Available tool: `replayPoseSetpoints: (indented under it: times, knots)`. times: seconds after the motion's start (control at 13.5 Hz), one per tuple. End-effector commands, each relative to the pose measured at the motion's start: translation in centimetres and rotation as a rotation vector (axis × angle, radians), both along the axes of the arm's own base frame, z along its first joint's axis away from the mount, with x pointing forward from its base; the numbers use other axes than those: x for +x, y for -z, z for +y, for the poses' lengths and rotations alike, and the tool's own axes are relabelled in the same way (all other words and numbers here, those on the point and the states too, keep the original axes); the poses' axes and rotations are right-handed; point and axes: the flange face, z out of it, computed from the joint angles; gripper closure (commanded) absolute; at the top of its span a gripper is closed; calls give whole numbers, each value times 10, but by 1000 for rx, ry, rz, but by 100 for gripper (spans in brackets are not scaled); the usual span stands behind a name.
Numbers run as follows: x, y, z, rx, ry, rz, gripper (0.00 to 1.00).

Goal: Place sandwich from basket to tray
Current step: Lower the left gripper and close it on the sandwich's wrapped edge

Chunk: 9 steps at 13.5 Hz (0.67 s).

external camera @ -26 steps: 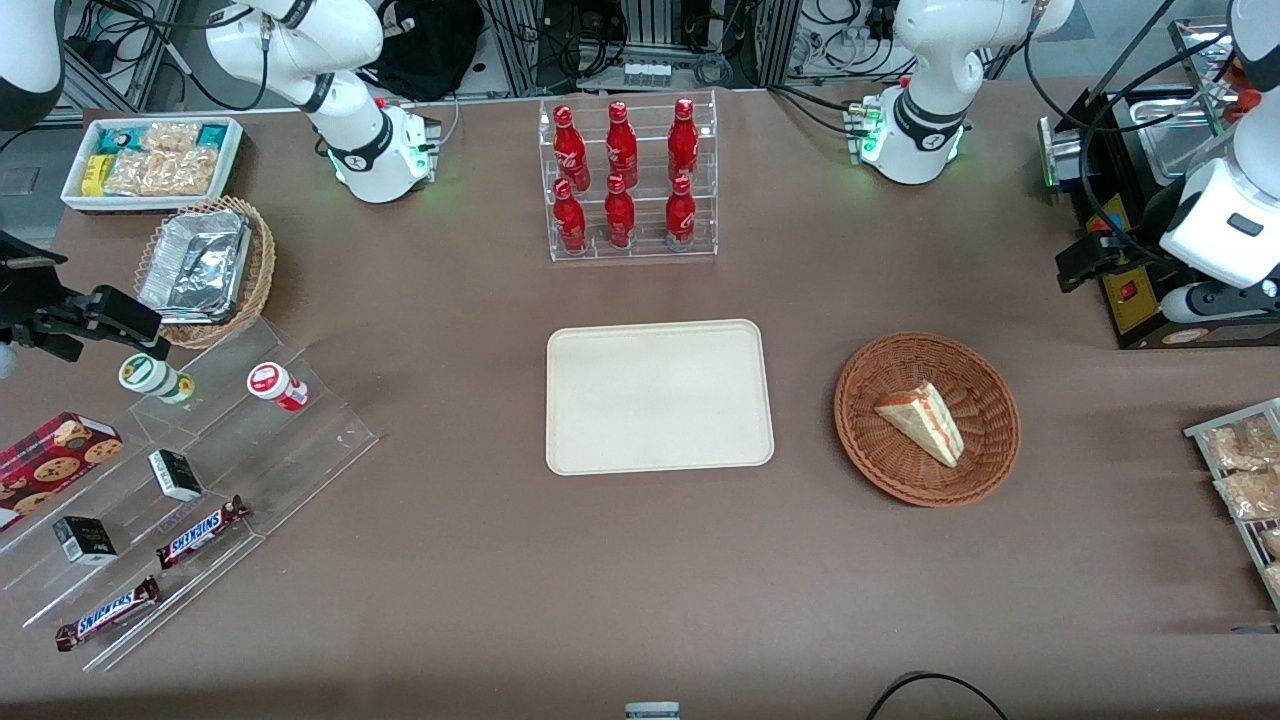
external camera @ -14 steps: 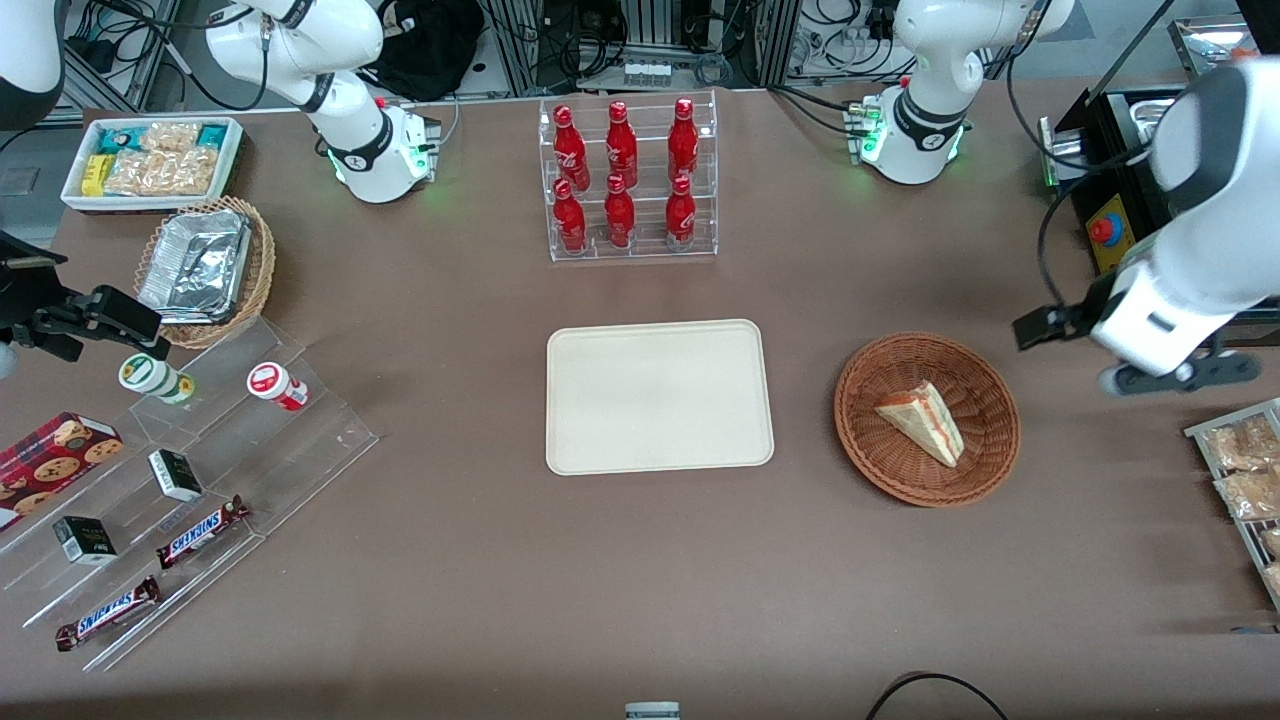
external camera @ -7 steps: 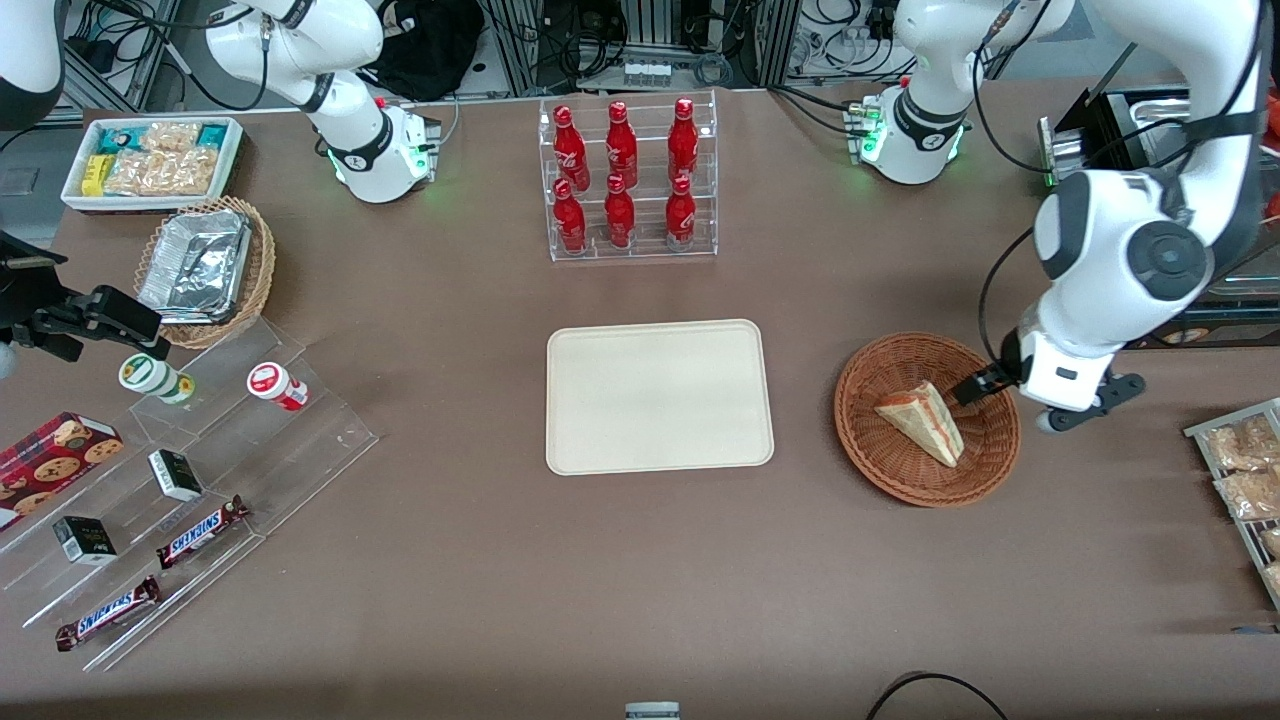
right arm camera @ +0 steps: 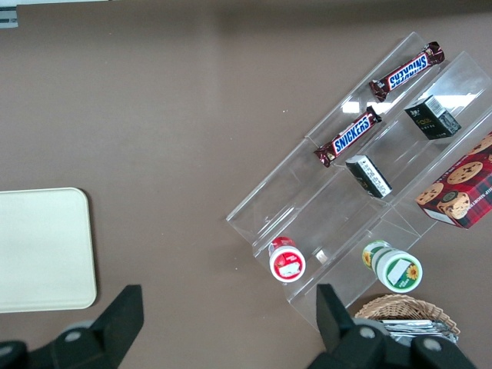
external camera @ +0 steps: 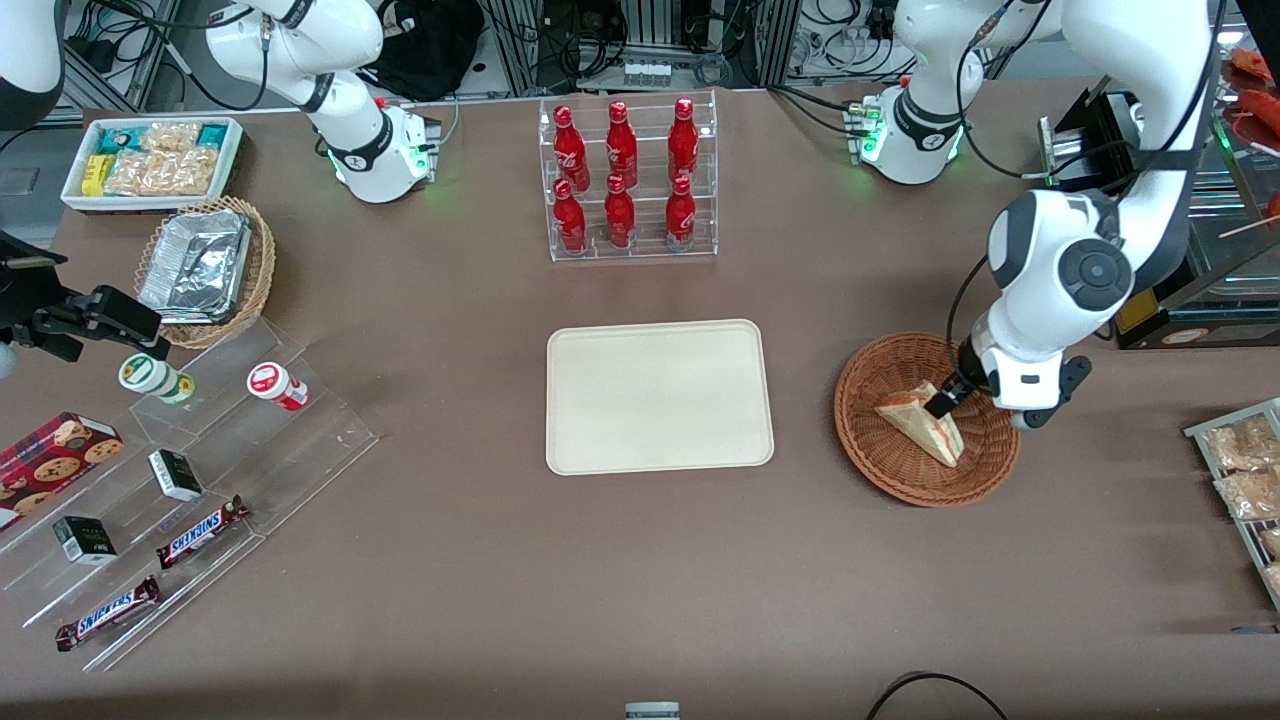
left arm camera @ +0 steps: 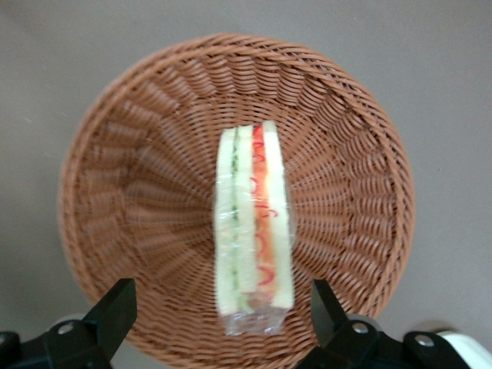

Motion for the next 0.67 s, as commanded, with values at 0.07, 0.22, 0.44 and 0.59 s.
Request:
replayPoseSetpoints:
  times: [0.07,0.22,0.44,0.59]
  knots:
    - [1,24,-18,-21,-37,-8,0]
    - [-2,28,-17,-15,-23,0,0]
    - [-4,36,-15,-10,-18,12,0]
    - [-2,45,-14,-15,-22,19,0]
